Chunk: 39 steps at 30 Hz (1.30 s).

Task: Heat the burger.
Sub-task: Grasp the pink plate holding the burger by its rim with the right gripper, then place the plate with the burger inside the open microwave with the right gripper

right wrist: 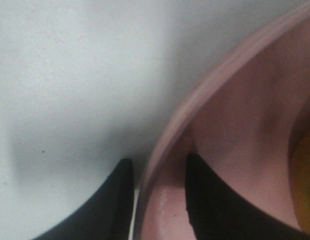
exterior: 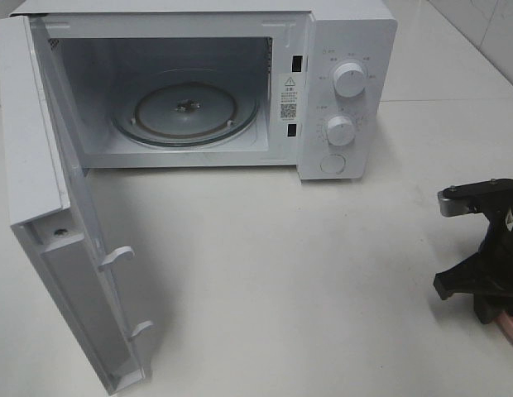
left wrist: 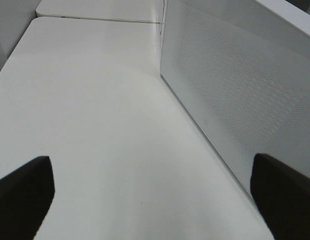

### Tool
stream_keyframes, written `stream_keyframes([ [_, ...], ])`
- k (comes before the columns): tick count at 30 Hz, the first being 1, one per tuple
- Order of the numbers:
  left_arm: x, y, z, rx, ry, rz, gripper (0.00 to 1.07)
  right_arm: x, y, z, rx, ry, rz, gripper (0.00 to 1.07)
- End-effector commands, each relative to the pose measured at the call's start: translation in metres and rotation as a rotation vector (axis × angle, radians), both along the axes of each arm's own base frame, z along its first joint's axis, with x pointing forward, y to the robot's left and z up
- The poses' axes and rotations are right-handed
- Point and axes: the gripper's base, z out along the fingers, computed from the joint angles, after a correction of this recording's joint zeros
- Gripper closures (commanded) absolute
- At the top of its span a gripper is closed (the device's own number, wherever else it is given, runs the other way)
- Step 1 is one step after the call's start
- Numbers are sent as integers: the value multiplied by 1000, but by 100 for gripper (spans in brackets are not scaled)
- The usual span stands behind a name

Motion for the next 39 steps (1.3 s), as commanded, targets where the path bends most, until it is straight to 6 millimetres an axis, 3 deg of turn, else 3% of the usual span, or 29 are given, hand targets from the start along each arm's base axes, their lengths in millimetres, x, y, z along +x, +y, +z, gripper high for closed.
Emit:
stream_keyframes([
  [1, -2, 0, 0, 0, -25, -8, 7, -7, -3, -8, -14, 63, -21, 86],
  [2, -2, 0, 0, 0, -25, -8, 7, -7, -3, -8, -14, 61, -21, 96],
  [5, -2, 0, 0, 0, -25, -8, 7, -7, -3, -8, -17, 67, -22, 107],
  [21, -2, 0, 0, 0, -25, -8, 7, -7, -8, 13, -97, -12, -66, 107],
  [39, -2, 0, 0, 0, -25, -8, 7, -13, 14, 22, -356, -52, 32, 107],
])
